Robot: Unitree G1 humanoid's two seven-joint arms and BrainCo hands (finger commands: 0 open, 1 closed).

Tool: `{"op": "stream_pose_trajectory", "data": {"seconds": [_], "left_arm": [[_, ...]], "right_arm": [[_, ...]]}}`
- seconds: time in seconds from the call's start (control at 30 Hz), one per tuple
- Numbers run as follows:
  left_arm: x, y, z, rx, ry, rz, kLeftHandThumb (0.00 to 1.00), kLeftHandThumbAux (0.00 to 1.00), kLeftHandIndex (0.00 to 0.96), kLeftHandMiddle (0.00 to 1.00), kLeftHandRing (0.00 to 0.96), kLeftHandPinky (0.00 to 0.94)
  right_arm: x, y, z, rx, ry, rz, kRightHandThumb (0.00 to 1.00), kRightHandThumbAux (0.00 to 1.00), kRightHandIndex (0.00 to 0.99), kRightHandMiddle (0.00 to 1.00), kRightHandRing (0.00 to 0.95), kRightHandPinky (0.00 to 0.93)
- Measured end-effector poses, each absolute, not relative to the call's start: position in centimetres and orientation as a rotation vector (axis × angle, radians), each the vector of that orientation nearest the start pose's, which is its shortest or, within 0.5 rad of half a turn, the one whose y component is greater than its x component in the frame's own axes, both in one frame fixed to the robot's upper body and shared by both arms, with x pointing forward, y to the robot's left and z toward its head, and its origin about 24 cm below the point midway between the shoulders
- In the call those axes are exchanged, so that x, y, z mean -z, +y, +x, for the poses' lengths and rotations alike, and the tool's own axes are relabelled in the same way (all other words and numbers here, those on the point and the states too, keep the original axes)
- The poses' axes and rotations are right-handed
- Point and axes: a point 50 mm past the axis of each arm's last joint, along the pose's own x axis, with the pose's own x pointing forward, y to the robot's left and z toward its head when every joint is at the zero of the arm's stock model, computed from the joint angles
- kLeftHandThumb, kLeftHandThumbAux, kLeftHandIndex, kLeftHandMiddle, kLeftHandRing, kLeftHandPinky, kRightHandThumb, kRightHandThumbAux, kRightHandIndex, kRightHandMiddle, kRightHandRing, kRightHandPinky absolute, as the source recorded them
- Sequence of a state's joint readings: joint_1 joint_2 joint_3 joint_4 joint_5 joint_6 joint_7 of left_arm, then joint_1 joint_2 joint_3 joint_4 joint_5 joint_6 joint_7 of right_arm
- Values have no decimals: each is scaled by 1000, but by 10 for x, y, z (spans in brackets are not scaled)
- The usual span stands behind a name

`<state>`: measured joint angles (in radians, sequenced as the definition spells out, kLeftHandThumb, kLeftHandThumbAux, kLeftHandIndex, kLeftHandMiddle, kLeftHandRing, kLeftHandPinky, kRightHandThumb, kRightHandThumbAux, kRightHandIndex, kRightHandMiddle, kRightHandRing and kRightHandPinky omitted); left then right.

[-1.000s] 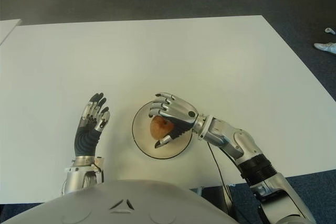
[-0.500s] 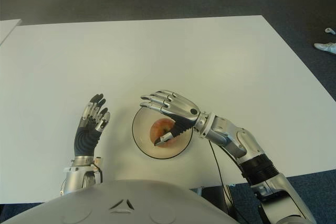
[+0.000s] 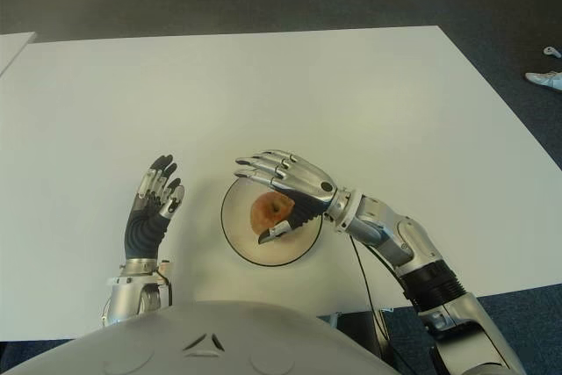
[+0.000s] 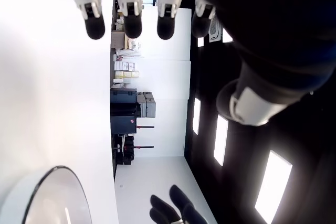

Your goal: Put the apples into the plate.

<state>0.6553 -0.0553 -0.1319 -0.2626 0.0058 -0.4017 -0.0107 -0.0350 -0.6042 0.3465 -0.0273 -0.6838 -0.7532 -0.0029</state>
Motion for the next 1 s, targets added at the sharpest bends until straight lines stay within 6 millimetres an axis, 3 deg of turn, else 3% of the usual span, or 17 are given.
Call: {"op": "stream_pose_trajectory", "data": {"seconds": [0.2, 0.43, 0.53, 0.57, 0.63, 0.87, 1.0], "left_arm": [[-25, 144, 124, -83, -49, -69, 194, 580, 53, 3, 0, 6], [-25, 144, 125, -87, -53, -78, 214, 570, 61, 6, 0, 11], [-25, 144, 126, -85, -56, -79, 214, 570, 59, 4, 0, 14], [-25, 144, 127, -85, -56, -79, 214, 575, 57, 4, 0, 19], [-24, 144, 127, -84, -54, -78, 216, 574, 56, 7, 1, 27], [-22, 147, 130, -95, -48, -85, 230, 588, 53, 12, 3, 31], [-16, 151, 130, -115, -14, -95, 233, 603, 49, 12, 4, 34]], "right_arm": [[-66, -138, 209, -759, -608, -941, 94, 197, 0, 0, 0, 0], [-75, -164, 222, -634, -491, -736, 78, 261, 0, 0, 0, 0], [-79, -173, 229, -554, -443, -619, 97, 313, 15, 5, 0, 5], [-79, -176, 232, -525, -424, -572, 62, 388, 9, 3, 0, 18], [-78, -180, 236, -478, -385, -475, 111, 420, 36, 19, 3, 21], [-66, -205, 240, -319, -214, -158, 171, 485, 97, 70, 30, 67], [-48, -220, 230, -196, -90, 7, 166, 472, 115, 84, 35, 61]]}}
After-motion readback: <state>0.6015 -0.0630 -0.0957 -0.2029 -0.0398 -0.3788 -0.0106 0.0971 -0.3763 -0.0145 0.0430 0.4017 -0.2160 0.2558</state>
